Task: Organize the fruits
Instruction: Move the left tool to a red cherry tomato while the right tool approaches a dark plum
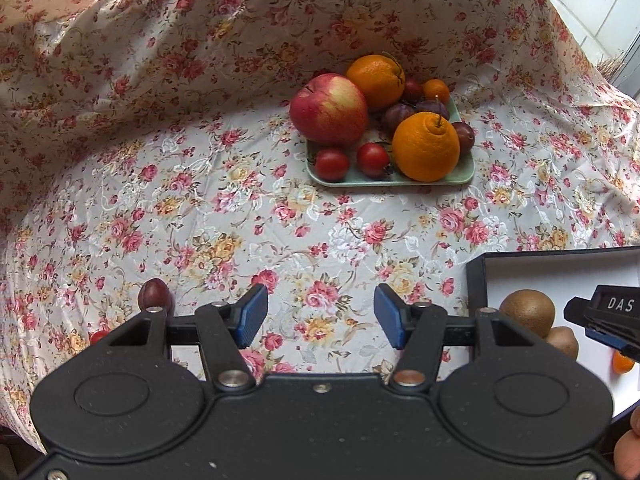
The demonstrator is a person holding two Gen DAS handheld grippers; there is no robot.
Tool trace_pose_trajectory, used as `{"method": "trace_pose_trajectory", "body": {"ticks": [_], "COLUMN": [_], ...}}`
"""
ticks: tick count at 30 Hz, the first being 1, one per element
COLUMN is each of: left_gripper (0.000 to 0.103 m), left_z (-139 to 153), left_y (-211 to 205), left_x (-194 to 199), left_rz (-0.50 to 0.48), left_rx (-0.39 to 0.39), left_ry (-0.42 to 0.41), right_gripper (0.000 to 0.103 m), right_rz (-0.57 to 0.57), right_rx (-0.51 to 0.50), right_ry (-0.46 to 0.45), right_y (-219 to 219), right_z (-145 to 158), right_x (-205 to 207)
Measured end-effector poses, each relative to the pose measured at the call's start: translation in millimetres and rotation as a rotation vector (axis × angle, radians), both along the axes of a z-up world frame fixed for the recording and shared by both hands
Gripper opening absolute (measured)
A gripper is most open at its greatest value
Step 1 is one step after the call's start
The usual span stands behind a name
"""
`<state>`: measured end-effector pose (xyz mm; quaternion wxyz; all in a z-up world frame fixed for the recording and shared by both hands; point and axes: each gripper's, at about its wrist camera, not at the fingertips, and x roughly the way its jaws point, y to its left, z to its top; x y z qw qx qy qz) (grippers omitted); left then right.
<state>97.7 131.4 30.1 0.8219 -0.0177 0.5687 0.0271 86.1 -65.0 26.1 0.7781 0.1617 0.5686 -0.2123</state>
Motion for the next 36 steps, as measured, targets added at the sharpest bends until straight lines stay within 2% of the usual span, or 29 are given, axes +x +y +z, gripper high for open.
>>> {"method": "trace_pose_trajectory", "body": {"ticks": [3, 9, 16, 24, 27, 36], "left_gripper": [0.062, 0.063, 0.063, 0.063, 0.063, 0.063], "left_z": [-1, -7, -15, -16, -17, -22], "left_y": [24, 68, 117, 157, 166, 189], "left_x": [-3, -12, -18, -20, -20, -24], "left_rz": [0.036, 0.087, 0.157, 0.218, 0.227, 0.255], "left_rx": [0.006, 0.035, 0.045, 0.018, 0.018, 0.016], "left_ry": [-0.004, -0.004, 0.016, 0.025, 0.024, 0.04], "right_gripper": [0.026, 0.026, 0.026, 0.026, 0.026, 0.024], "right_rz": [0.038, 0.197, 0.228, 0.188, 0.227, 0.302], "right_rx": [-0.004, -0.046, -0.046, 0.047, 0.07, 0.039], "right_ry": [0.026, 0.071, -0.021, 0.054, 0.095, 0.119], "right_y": [25, 89, 141, 167, 177, 199], "right_z": [0, -2, -4, -28, -36, -40], "right_x": [8, 21, 19, 27, 29, 30]}}
